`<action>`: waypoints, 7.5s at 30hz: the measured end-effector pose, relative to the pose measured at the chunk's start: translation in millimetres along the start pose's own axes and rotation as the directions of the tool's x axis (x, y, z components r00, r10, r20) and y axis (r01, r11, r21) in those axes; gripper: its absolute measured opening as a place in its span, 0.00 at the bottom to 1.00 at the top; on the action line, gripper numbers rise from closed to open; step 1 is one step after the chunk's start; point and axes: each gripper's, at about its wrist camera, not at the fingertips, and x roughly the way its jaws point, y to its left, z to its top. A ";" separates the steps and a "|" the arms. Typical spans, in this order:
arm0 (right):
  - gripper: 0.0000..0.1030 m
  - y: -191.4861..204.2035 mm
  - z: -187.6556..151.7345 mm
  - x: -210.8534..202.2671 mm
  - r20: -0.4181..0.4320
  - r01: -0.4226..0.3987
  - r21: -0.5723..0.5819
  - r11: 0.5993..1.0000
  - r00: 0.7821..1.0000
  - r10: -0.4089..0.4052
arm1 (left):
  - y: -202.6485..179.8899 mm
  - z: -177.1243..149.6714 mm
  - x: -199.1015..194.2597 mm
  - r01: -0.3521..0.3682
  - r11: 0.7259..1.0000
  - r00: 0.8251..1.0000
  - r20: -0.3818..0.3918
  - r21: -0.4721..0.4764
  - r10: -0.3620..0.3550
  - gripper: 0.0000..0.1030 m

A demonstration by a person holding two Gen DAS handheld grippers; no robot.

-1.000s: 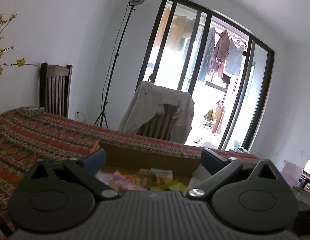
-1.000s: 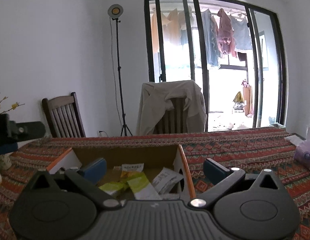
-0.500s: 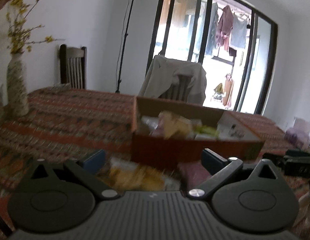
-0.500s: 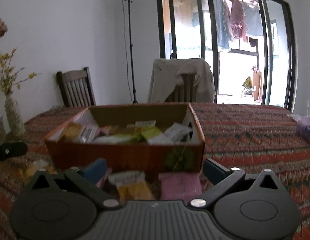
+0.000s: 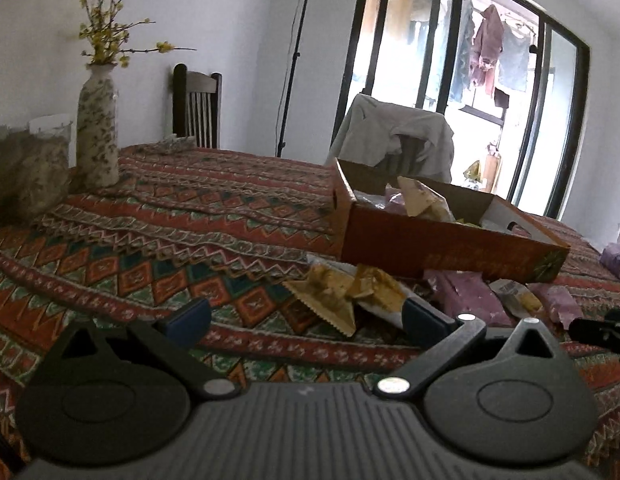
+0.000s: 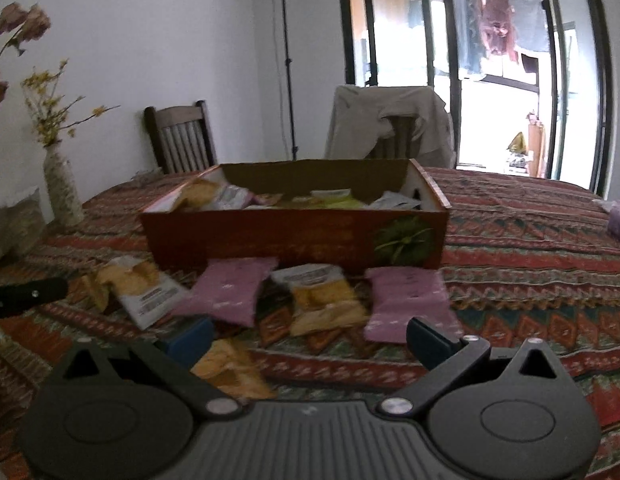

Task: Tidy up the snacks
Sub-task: 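Grasp a white printed cracker packet with the right gripper, then grasp a white cracker packet with the left gripper, then carry both held packets into the cardboard box and open both grippers, then move both open grippers back to the snack pile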

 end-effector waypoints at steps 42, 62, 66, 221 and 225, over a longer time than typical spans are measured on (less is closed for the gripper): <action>0.53 64.7 -18.7 21.4 -0.129 -0.179 -0.186 0.966 0.979 0.156 | -5.9 -6.6 2.6 0.038 0.999 0.999 -0.013 0.032 -0.037 1.00; 0.53 -32.8 7.2 22.2 0.094 0.122 -0.009 0.993 0.988 -0.120 | -13.4 -5.5 13.4 -0.025 0.997 0.997 -0.076 0.072 0.030 1.00; 0.53 -35.3 6.6 22.0 0.108 0.116 -0.005 0.993 0.987 -0.115 | -15.1 -2.2 20.2 -0.073 0.994 0.992 -0.100 0.081 0.081 1.00; 1.00 -64.2 37.0 39.7 -0.018 0.094 -0.024 0.995 0.995 -0.095 | -49.1 32.7 55.4 0.017 0.998 0.997 -0.073 0.055 -0.012 1.00; 1.00 -72.1 21.9 36.4 -0.058 0.097 0.013 0.995 0.994 -0.096 | -43.2 22.9 53.5 0.022 0.998 0.999 -0.049 0.053 -0.020 1.00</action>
